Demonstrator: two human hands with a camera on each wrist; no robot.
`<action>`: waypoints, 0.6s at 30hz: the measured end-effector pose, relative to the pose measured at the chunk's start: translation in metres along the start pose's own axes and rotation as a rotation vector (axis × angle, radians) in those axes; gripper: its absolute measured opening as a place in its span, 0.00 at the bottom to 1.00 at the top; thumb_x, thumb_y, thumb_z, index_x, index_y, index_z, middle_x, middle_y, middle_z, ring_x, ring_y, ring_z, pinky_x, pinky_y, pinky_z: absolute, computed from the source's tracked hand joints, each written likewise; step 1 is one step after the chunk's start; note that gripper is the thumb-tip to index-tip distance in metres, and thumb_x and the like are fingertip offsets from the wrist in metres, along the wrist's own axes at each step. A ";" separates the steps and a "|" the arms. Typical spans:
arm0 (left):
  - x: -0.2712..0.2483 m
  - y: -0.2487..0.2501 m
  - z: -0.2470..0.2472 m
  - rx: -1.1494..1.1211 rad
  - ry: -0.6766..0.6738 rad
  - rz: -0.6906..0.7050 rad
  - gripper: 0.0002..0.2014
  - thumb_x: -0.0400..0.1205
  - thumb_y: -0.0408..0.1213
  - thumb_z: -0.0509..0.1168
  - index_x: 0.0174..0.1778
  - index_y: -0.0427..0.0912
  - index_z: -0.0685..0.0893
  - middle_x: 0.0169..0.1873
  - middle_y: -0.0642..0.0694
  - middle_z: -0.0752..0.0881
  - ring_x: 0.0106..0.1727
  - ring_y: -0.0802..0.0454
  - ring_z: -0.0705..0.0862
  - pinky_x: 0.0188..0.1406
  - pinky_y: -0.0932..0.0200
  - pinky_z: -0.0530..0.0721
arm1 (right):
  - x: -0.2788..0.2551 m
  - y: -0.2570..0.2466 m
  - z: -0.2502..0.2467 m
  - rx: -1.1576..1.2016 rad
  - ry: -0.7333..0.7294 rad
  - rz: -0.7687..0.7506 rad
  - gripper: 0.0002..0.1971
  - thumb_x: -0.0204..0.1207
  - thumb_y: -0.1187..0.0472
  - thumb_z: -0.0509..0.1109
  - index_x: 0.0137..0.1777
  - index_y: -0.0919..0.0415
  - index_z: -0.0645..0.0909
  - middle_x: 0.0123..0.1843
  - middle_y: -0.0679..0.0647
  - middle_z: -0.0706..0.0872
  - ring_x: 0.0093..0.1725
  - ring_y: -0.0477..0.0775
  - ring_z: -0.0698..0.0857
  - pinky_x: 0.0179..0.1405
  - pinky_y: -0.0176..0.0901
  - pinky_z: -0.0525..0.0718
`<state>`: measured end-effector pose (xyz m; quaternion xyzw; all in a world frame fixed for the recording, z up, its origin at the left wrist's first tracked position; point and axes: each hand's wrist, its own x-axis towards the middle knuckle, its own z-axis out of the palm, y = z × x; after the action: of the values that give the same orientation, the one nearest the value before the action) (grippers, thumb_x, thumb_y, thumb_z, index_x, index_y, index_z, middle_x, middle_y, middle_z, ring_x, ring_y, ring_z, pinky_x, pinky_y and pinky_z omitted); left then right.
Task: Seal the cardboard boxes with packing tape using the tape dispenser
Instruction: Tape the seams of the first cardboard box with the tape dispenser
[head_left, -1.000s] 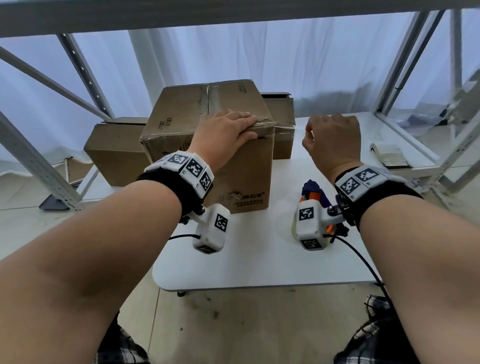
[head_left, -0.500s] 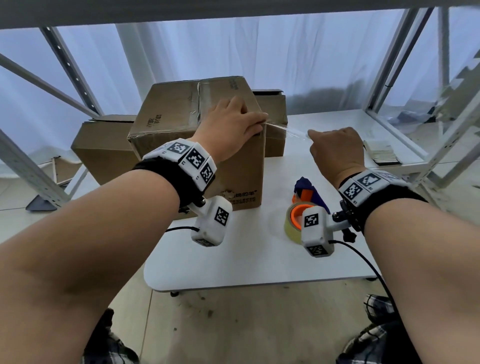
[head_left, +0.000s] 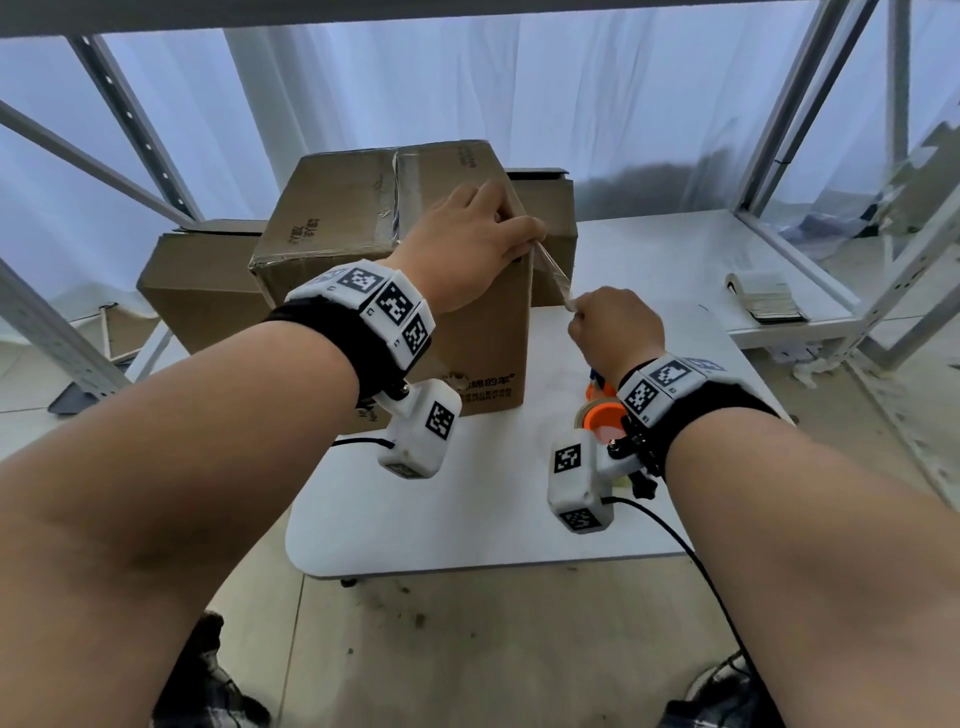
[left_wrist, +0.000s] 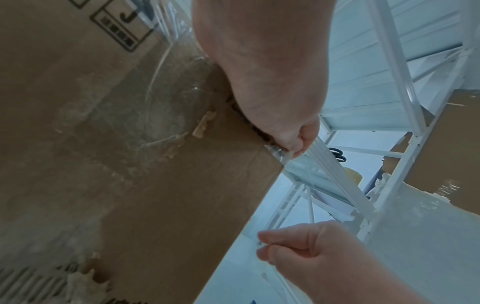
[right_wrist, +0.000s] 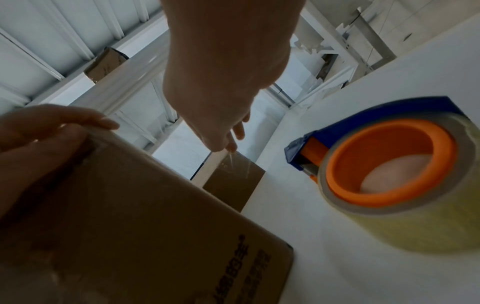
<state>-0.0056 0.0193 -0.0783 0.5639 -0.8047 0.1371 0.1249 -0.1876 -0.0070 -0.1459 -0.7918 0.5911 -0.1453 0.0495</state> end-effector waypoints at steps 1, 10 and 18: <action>0.000 0.000 0.000 0.001 0.002 0.004 0.17 0.88 0.48 0.51 0.71 0.55 0.76 0.59 0.41 0.75 0.62 0.41 0.72 0.63 0.47 0.73 | -0.001 -0.004 0.003 0.047 -0.020 0.000 0.17 0.82 0.63 0.58 0.63 0.56 0.85 0.58 0.57 0.87 0.57 0.60 0.84 0.49 0.46 0.78; -0.001 0.000 0.002 0.029 0.031 0.019 0.18 0.89 0.48 0.50 0.72 0.55 0.75 0.59 0.41 0.75 0.62 0.42 0.72 0.59 0.50 0.72 | -0.016 -0.017 0.017 0.247 0.012 0.001 0.15 0.83 0.63 0.58 0.60 0.60 0.86 0.60 0.58 0.87 0.60 0.59 0.83 0.54 0.43 0.77; -0.012 0.004 0.007 -0.020 0.119 0.013 0.21 0.86 0.46 0.48 0.70 0.52 0.80 0.57 0.42 0.83 0.54 0.38 0.80 0.47 0.43 0.83 | -0.016 -0.033 0.027 0.108 0.002 -0.042 0.14 0.83 0.63 0.57 0.60 0.57 0.84 0.53 0.57 0.87 0.51 0.59 0.84 0.41 0.40 0.72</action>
<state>-0.0060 0.0287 -0.0899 0.5485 -0.8007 0.1632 0.1770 -0.1530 0.0152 -0.1663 -0.8000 0.5658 -0.1788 0.0887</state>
